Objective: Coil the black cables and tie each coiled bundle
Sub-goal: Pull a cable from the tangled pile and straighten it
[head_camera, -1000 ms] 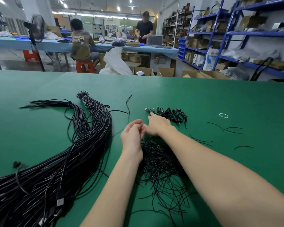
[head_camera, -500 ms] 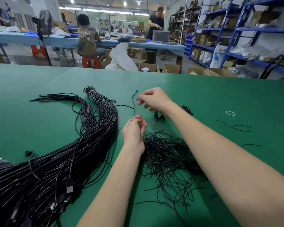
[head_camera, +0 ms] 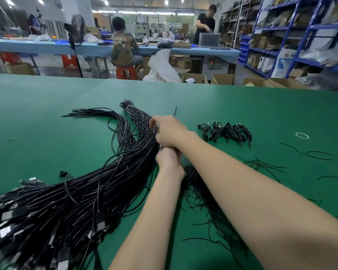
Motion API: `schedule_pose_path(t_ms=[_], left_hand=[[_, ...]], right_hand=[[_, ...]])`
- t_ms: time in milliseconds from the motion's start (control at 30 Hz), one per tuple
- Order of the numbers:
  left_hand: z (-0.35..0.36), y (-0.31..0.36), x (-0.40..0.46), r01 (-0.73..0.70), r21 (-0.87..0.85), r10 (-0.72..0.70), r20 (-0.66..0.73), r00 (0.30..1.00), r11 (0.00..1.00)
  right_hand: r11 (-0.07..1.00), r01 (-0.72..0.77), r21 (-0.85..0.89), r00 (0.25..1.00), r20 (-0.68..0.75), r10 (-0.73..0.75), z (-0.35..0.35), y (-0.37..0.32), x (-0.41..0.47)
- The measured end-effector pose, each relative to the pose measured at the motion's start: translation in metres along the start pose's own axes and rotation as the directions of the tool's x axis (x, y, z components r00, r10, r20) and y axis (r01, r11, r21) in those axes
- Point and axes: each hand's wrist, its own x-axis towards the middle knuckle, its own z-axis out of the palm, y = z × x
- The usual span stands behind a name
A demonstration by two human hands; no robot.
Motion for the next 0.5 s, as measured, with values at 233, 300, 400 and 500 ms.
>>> schedule_pose_path(t_ms=[233, 300, 400, 500], left_hand=[[0.005, 0.009, 0.002, -0.027, 0.053, 0.023, 0.087, 0.996, 0.998], [0.007, 0.012, 0.001, -0.095, 0.112, 0.078, 0.143, 0.987, 0.989], [0.01, 0.02, -0.004, -0.232, 0.141, 0.194, 0.244, 0.95, 0.962], [0.012, 0.027, -0.01, -0.321, 0.225, 0.203, 0.429, 0.88, 0.92]], right_hand=[[0.99, -0.088, 0.109, 0.953, -0.279, 0.115, -0.022, 0.036, -0.009], [0.975, -0.119, 0.19, 0.916, -0.359, 0.181, -0.033, 0.057, -0.016], [0.936, -0.165, 0.31, 0.866, -0.409, 0.288, -0.047, 0.092, -0.037], [0.894, -0.225, 0.388, 0.805, -0.443, 0.395, -0.052, 0.124, -0.065]])
